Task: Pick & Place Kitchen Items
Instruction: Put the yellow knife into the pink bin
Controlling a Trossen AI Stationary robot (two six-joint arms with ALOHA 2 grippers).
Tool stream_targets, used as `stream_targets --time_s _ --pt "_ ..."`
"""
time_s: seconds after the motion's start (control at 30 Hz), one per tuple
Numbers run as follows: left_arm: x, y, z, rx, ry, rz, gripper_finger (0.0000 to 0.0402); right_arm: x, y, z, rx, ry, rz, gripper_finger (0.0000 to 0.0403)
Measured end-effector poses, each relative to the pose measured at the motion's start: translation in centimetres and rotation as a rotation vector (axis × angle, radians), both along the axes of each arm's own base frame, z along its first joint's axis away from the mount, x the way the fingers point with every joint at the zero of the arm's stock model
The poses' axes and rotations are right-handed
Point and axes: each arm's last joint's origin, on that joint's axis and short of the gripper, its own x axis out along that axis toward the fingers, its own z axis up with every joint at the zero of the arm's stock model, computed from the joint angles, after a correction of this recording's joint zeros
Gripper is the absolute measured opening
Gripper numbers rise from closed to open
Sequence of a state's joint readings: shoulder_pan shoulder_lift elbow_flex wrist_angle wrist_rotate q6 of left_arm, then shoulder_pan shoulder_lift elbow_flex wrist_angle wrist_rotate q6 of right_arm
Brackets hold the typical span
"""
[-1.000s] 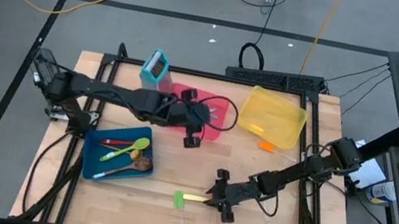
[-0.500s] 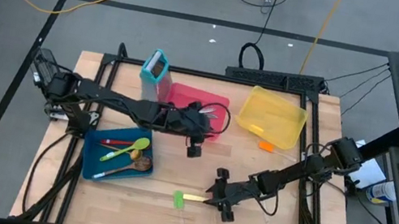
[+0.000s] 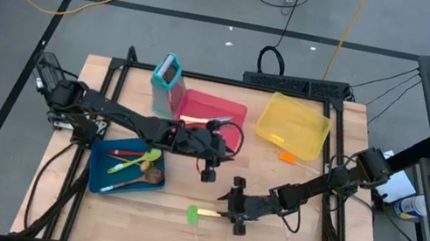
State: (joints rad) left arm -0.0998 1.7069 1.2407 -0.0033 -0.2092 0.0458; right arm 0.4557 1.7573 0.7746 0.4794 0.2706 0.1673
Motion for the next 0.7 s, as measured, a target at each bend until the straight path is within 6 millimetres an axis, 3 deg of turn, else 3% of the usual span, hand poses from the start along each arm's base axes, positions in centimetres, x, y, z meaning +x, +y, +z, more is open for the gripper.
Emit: stream_targets --time_s 0.2,0.5,0.7 --pt "-0.3 -1.7 -0.2 -0.002 0.023 -0.041 0.0102 -0.1 0.4 0.1 0.05 -0.013 -0.03 0.0194" --pt "-1.0 -4.1 -0.7 -0.044 0.078 -0.077 0.0102 -1.2 3.1 0.7 0.094 -0.081 -0.03 0.0173" --pt "-2.1 -5.2 1.3 -0.051 0.025 -0.114 0.0102 -1.5 3.7 0.4 0.113 -0.078 -0.02 0.0169"
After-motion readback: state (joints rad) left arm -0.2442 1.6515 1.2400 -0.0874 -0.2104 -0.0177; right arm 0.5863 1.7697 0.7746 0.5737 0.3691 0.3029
